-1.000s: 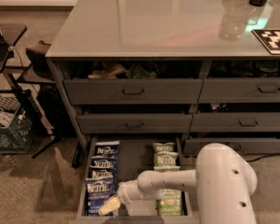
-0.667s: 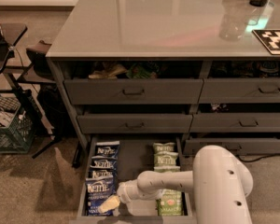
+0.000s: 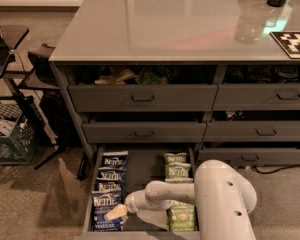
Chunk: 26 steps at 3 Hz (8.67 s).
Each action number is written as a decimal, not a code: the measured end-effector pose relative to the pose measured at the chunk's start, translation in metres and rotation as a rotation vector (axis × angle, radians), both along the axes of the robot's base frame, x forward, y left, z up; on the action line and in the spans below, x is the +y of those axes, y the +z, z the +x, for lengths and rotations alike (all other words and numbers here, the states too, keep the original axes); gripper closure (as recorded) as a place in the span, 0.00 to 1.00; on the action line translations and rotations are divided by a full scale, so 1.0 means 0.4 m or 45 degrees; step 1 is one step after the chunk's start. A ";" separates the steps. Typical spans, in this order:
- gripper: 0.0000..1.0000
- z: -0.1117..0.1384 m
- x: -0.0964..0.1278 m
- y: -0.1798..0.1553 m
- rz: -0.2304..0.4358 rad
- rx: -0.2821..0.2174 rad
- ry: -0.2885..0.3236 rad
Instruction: Pick blue chip bag from bottom drawer and place on counter
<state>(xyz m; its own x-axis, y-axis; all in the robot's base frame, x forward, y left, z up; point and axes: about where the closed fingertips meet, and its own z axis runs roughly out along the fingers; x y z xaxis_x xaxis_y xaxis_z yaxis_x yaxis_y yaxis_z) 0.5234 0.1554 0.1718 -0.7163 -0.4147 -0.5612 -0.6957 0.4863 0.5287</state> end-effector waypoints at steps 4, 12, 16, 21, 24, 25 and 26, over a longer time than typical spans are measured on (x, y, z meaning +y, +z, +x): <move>0.00 -0.057 0.095 0.098 -0.098 -0.217 0.029; 0.35 -0.017 0.081 0.029 -0.501 -0.380 -0.175; 0.06 0.014 0.007 -0.074 -0.755 -0.345 -0.320; 0.34 -0.037 0.069 -0.059 -0.677 -0.306 -0.211; 0.98 -0.032 0.068 -0.064 -0.653 -0.266 -0.198; 1.00 -0.045 0.079 -0.071 -0.623 -0.248 -0.184; 1.00 -0.042 0.079 -0.077 -0.543 -0.228 -0.152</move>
Offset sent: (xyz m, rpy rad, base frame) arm -0.0225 0.0286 0.0409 -0.0893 -0.1752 -0.0185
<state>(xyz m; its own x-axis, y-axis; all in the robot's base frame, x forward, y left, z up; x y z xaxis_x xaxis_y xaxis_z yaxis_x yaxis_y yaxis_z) 0.5067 0.1868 0.1410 -0.6805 -0.5556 -0.4777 -0.6838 0.7159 0.1412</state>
